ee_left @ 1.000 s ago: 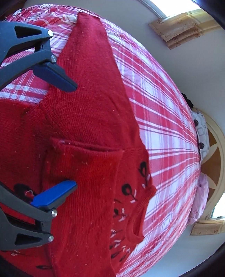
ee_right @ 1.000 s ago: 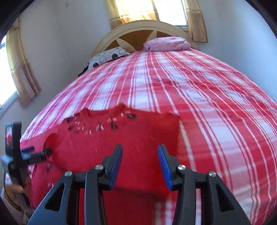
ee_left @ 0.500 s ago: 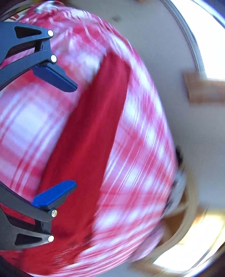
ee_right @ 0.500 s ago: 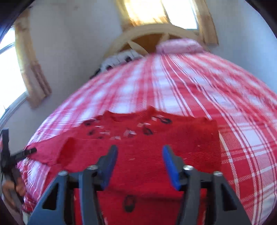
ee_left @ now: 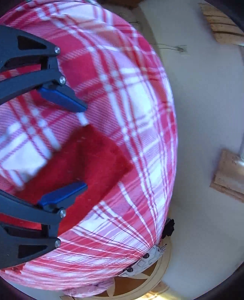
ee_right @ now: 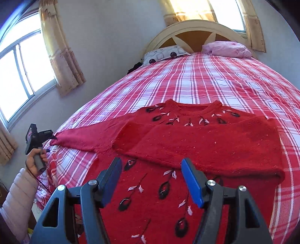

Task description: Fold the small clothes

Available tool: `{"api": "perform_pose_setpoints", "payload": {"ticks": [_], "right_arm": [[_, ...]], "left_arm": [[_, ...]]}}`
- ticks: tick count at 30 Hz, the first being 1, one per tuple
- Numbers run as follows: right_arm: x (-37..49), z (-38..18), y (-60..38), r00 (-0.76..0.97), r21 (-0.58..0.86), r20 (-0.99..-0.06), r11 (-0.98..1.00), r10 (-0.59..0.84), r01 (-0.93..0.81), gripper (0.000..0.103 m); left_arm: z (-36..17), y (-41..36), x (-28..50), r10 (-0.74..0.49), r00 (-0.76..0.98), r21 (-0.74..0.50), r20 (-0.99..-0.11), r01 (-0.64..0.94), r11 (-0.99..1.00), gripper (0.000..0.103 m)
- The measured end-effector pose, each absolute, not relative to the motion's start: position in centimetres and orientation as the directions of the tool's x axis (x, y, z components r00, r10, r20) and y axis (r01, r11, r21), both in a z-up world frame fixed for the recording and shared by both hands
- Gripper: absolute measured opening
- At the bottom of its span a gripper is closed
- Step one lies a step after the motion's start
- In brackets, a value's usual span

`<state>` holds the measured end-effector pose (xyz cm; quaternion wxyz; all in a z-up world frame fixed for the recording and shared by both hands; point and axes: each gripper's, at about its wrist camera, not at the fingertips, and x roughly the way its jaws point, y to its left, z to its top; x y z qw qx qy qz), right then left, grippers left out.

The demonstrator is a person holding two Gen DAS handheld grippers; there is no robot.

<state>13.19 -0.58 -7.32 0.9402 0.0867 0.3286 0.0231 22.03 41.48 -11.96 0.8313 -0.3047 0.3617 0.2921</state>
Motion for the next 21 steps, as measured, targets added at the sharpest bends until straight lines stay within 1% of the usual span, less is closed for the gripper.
{"api": "perform_pose_setpoints", "payload": {"ticks": [1,3,5,6,7,10,13,15,19,21], "right_arm": [[13.2,-7.3,-0.5,0.781,0.179,-0.617,0.984,0.099,0.017,0.067],[13.2,-7.4,-0.5,0.778,0.182,-0.622,0.983,0.091,0.03,0.067],[13.1,-7.5,-0.5,0.776,0.193,-0.624,0.98,0.091,0.041,0.067],[13.1,-7.5,-0.6,0.775,0.203,-0.625,0.978,0.09,0.05,0.067],[13.0,-7.5,-0.7,0.775,0.213,-0.625,0.975,0.092,0.056,0.067],[12.9,-7.3,-0.9,0.777,0.241,-0.621,0.968,0.103,0.064,0.067],[12.5,-6.8,-0.8,0.788,0.226,-0.608,0.972,0.091,0.063,0.067],[12.2,-6.5,-1.1,0.799,0.229,-0.595,0.971,0.083,0.069,0.067],[11.7,-6.4,-2.2,0.809,0.255,-0.584,0.962,0.072,0.098,0.067],[11.6,-6.6,-2.9,0.809,0.275,-0.583,0.954,0.068,0.118,0.067]], "left_arm": [[-12.0,41.4,22.3,0.253,0.576,-0.304,-0.777,-0.695,0.651,0.077],[-11.8,41.1,22.6,0.255,0.578,-0.289,-0.775,-0.683,0.671,0.063],[-11.9,40.9,23.1,0.242,0.583,-0.281,-0.775,-0.662,0.695,0.028],[-12.0,40.9,23.1,0.216,0.598,-0.304,-0.772,-0.644,0.702,0.021],[-12.1,40.9,23.3,0.196,0.61,-0.322,-0.768,-0.632,0.705,0.018],[-11.9,40.9,23.2,0.187,0.618,-0.335,-0.764,-0.627,0.704,0.015],[-10.3,39.8,22.9,0.221,0.627,-0.302,-0.747,-0.617,0.727,0.014],[-8.2,38.1,22.6,0.239,0.658,-0.28,-0.714,-0.582,0.763,0.014],[-3.7,32.8,23.0,0.194,0.746,-0.248,-0.637,-0.437,0.865,0.014],[-1.3,28.9,23.1,0.145,0.798,-0.218,-0.584,-0.327,0.92,0.014]]}}
